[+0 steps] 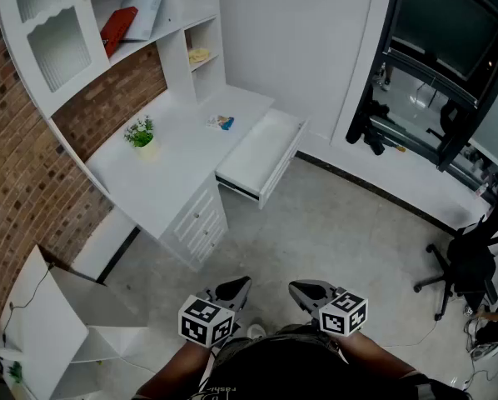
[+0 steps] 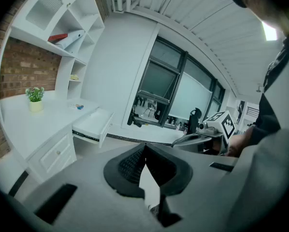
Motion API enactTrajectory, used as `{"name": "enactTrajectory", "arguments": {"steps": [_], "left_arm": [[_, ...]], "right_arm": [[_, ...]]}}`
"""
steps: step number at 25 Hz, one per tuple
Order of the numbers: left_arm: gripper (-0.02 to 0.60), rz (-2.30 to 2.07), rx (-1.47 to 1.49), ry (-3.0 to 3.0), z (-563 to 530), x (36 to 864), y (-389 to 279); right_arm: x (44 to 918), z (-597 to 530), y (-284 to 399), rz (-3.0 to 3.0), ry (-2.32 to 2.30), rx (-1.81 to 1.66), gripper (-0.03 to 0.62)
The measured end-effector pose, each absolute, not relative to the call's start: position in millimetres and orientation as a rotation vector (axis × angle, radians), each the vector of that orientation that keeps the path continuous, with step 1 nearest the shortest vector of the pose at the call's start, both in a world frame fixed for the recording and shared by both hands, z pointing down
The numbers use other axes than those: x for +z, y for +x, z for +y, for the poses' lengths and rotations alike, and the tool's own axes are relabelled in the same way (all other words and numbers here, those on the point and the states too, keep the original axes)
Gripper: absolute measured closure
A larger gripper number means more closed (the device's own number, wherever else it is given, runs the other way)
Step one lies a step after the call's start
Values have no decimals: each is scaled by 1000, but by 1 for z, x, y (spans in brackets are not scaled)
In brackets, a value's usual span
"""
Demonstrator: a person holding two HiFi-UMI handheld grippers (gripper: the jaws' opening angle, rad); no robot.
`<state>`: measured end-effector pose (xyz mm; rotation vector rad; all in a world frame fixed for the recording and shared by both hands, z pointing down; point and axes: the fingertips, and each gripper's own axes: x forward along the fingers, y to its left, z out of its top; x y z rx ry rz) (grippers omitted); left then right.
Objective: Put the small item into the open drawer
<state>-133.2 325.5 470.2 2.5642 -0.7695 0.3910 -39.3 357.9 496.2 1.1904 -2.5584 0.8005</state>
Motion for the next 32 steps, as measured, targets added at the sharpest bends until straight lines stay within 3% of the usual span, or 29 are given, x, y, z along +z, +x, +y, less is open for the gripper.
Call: {"name": "enactTrajectory", "arguments": {"steps": [32], "left_arm": [[566,-775,374,2556,323,475,-145]], "right_arm": [[493,346,-45,-2576,1244,821,589]]}}
